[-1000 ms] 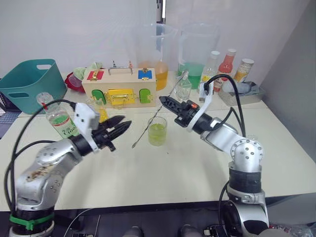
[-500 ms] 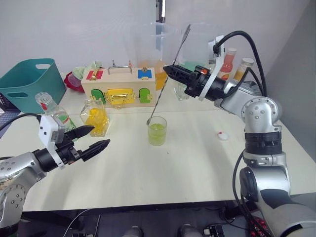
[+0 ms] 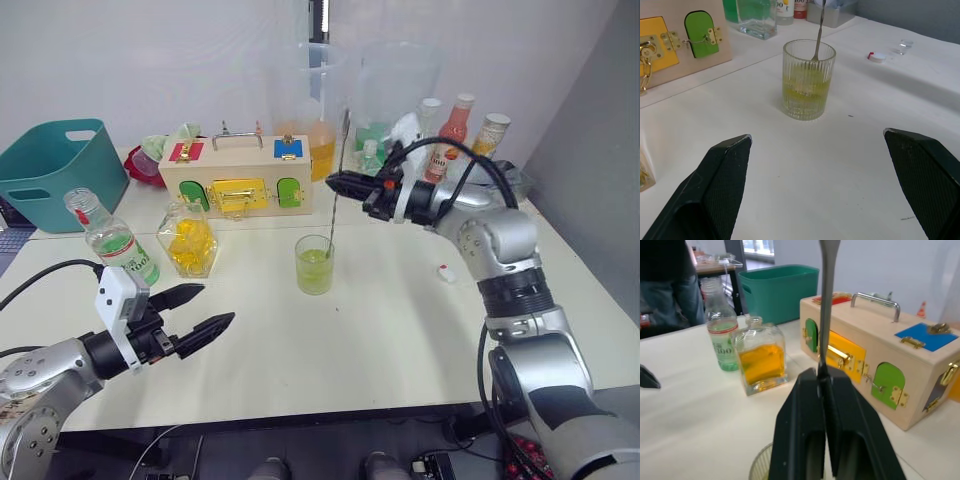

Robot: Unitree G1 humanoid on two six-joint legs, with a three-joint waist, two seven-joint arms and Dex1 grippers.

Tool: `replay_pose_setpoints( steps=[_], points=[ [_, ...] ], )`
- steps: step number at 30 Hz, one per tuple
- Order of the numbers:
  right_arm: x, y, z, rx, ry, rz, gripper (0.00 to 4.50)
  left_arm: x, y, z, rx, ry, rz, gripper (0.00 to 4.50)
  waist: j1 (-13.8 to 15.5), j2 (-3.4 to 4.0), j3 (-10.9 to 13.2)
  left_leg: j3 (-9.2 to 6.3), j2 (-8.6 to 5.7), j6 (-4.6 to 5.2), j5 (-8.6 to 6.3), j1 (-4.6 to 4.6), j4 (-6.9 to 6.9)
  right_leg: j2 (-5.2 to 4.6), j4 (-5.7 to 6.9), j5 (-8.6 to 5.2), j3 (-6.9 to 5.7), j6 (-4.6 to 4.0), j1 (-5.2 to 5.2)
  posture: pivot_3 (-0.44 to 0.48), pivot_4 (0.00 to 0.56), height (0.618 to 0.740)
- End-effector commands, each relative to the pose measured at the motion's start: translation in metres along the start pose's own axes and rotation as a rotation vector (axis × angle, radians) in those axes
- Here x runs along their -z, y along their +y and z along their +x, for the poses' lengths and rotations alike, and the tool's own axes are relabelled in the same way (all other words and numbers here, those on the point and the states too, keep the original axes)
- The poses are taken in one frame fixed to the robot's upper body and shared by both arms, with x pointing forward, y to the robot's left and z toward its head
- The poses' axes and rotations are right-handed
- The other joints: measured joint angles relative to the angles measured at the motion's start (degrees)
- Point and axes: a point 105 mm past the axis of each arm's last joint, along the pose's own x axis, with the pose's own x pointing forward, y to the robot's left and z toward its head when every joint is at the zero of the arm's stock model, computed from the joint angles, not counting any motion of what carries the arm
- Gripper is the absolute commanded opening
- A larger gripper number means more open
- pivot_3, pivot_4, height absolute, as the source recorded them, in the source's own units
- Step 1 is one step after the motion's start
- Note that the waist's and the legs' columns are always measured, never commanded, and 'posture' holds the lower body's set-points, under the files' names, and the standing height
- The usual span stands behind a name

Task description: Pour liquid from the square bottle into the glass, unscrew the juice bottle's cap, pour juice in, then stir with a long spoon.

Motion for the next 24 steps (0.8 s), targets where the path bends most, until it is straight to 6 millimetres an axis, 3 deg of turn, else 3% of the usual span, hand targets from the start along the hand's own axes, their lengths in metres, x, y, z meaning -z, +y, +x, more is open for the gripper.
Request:
replay_pose_setpoints(
  steps=[1, 4, 15, 24],
  points=[
    [-0.008, 0.011, -0.001, -0.052, -0.009, -0.050, 0.00, -0.008, -0.002, 0.001, 0.009, -0.021, 0.052, 4.48, 0.07, 0.00, 0.00, 0.00, 0.00, 0.00, 0.00, 0.00, 0.00, 0.00, 0.00, 0.00, 0.00, 0.00, 0.00, 0.000, 0.150, 0.740],
    [-0.007, 0.021, -0.001, -0.086, -0.010, -0.035, 0.00, -0.006, -0.002, 0.001, 0.010, -0.015, 0.053, 4.48, 0.11, 0.00, 0.00, 0.01, -0.01, 0.00, 0.00, -0.01, 0.00, -0.01, 0.00, 0.00, 0.02, 0.00, 0.00, 0.000, 0.150, 0.740],
    [-0.011, 0.025, 0.010, -0.060, -0.077, 0.028, 0.00, 0.002, -0.002, 0.003, 0.034, 0.007, 0.056, 4.48, -0.13, 0.00, 0.00, 0.06, 0.04, 0.00, 0.00, 0.06, 0.00, 0.04, 0.04, 0.00, 0.07, -0.01, -0.01, 0.000, 0.150, 0.740],
    [-0.016, 0.018, 0.022, -0.008, -0.089, -0.084, 0.00, -0.001, -0.001, 0.005, 0.039, 0.013, 0.075, 4.48, 0.02, 0.00, 0.00, 0.11, 0.02, -0.01, -0.01, 0.08, -0.01, 0.03, 0.06, 0.01, 0.11, -0.01, -0.01, 0.000, 0.150, 0.740]
  ],
)
